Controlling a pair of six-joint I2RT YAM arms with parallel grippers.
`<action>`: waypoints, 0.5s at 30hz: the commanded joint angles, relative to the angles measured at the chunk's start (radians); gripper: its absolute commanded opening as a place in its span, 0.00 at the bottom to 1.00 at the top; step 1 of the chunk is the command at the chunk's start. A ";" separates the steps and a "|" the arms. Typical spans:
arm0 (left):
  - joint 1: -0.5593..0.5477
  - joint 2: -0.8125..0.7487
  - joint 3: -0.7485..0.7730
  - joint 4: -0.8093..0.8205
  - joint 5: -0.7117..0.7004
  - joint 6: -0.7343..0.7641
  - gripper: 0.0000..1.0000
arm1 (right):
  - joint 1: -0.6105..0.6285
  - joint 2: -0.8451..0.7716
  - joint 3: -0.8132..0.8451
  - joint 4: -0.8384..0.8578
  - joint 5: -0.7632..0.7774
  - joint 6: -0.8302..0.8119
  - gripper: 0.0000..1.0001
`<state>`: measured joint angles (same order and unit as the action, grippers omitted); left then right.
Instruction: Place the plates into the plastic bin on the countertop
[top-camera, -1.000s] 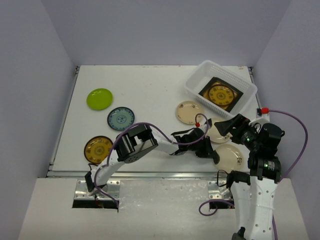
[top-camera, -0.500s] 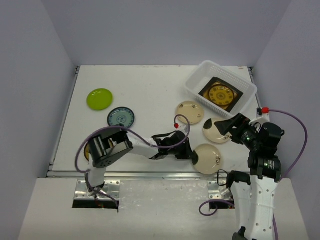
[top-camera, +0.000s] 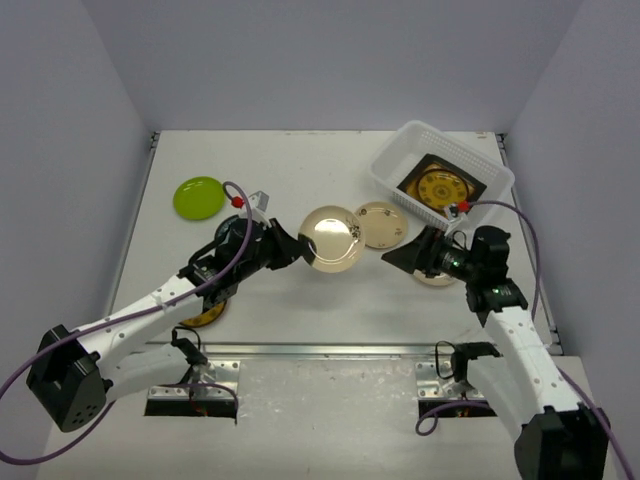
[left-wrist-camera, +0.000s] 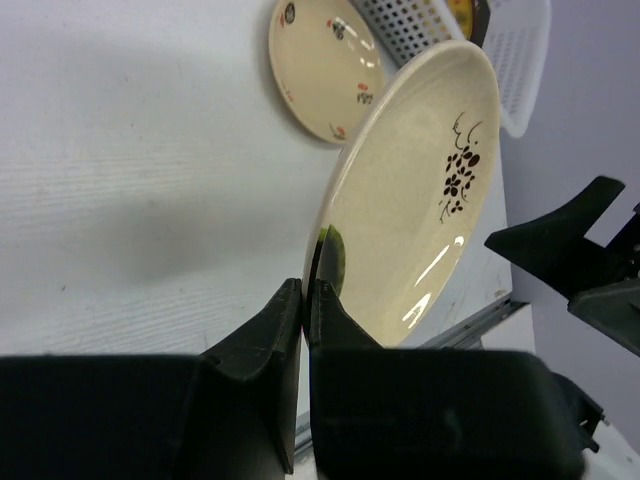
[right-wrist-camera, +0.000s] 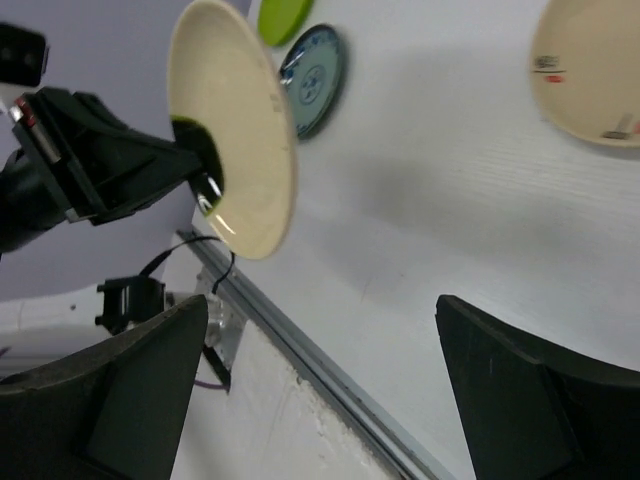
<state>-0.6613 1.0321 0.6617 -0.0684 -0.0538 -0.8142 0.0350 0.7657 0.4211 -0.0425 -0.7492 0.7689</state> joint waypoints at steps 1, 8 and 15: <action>0.005 -0.006 0.008 -0.065 0.074 0.035 0.00 | 0.159 0.112 0.050 0.221 0.081 -0.009 0.92; 0.005 -0.023 0.006 -0.043 0.138 0.023 0.00 | 0.222 0.269 0.066 0.311 0.156 -0.003 0.69; 0.004 0.003 -0.002 0.012 0.233 0.013 0.00 | 0.274 0.370 0.073 0.431 0.086 0.048 0.53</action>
<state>-0.6613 1.0356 0.6613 -0.1565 0.0985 -0.7935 0.2731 1.1023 0.4464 0.2409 -0.6374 0.7930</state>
